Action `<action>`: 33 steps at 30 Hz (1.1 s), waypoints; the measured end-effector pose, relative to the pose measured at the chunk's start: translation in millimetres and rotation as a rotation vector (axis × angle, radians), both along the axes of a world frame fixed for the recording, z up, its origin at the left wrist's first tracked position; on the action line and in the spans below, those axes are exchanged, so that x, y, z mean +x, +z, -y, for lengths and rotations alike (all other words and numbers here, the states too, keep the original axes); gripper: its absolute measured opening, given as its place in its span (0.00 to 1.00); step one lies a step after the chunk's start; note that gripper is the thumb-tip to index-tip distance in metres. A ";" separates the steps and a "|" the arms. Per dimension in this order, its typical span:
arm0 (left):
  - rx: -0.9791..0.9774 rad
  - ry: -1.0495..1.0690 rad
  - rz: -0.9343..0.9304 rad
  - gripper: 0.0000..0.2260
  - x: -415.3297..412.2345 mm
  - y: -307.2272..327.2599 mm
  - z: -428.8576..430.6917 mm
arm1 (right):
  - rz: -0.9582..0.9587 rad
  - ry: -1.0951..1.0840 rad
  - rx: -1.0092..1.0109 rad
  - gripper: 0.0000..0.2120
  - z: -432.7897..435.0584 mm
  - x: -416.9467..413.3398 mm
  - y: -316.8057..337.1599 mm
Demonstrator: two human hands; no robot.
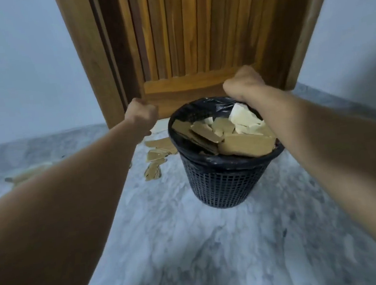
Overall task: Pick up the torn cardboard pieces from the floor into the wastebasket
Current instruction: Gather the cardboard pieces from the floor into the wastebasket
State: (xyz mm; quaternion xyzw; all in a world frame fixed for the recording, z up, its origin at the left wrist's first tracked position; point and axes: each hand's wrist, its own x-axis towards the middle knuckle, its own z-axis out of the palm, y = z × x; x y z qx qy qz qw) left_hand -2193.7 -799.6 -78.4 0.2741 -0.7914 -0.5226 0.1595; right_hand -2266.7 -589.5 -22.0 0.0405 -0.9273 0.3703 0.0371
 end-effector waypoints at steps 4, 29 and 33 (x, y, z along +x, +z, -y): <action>-0.182 0.112 0.108 0.19 50.2 -63.9 65.2 | -0.114 0.227 0.046 0.09 82.3 28.3 -14.2; -0.671 0.155 0.680 0.53 12.8 -321.9 310.0 | 0.153 0.262 0.361 0.50 299.1 -127.3 -354.5; -0.683 0.153 0.709 0.51 10.6 -320.8 312.3 | 0.226 0.428 0.478 0.41 356.8 -139.5 -337.9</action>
